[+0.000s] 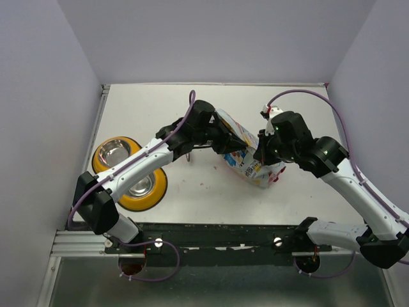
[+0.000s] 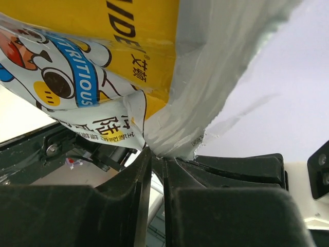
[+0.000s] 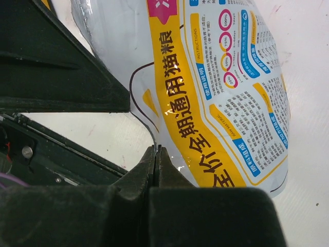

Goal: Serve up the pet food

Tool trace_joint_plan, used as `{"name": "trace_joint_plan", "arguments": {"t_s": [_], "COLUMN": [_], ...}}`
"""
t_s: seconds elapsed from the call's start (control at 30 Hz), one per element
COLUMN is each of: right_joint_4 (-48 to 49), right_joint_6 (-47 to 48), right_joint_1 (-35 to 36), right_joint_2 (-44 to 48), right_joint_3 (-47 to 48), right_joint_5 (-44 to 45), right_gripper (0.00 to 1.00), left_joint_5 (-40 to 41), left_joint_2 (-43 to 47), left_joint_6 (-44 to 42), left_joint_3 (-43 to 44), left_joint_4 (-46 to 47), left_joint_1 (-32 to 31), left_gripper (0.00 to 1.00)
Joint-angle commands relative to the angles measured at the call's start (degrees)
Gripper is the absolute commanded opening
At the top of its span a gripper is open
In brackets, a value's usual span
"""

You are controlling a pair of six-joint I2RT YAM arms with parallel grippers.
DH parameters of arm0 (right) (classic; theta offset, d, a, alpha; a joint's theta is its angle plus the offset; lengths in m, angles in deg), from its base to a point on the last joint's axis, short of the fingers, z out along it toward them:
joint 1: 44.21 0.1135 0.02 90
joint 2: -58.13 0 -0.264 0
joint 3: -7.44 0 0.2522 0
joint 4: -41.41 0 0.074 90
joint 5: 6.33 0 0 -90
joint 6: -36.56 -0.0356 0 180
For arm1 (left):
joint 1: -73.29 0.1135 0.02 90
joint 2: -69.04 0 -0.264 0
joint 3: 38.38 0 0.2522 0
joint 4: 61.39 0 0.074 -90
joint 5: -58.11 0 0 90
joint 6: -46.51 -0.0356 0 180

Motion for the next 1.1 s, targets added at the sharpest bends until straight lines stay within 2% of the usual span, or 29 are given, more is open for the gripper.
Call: {"name": "trace_joint_plan", "arguments": {"t_s": [0.0,0.07,0.2,0.4,0.53,0.7,0.8,0.93,1.07], "right_joint_4": [2.36,1.92,-0.71,-5.02,-6.17,-5.03,-4.41,-4.76,-5.64], "right_joint_6": [-0.74,-0.04,1.11,4.44,7.34,9.81,10.25,10.43,11.21], "right_joint_1": [0.03,0.03,0.03,0.12,0.03,0.03,-0.06,0.03,0.03], "right_joint_2": [-0.97,-1.40,-2.90,-6.68,-8.78,-7.83,-7.12,-7.21,-7.03], "right_joint_3": [2.50,3.12,6.19,12.78,14.63,13.32,12.70,11.74,11.38], "right_joint_5": [-3.35,-3.09,0.06,4.11,4.64,-1.59,-2.12,0.68,2.01], "right_gripper": [0.04,0.07,0.18,0.32,0.33,0.37,0.39,0.37,0.31], "left_joint_5": [-0.17,-0.35,-0.35,-1.93,-2.37,-2.63,-3.07,-3.16,-3.43], "left_joint_2": [-2.66,-3.19,-4.24,-4.42,-4.68,-6.26,-6.44,-6.53,-6.44], "left_joint_6": [-1.96,-3.18,-6.35,-7.93,-9.16,-10.83,-10.75,-10.22,-9.96], "left_joint_3": [0.64,1.95,5.55,6.70,8.28,12.59,13.30,13.30,12.94], "left_joint_4": [-2.50,-4.33,-7.94,-7.33,-8.12,-10.67,-11.11,-11.37,-11.46], "left_joint_1": [0.33,0.50,0.77,0.94,1.20,1.38,1.38,1.38,1.38], "left_gripper": [0.12,0.00,0.00,0.00,0.00,0.00,0.00,0.00,0.00]}}
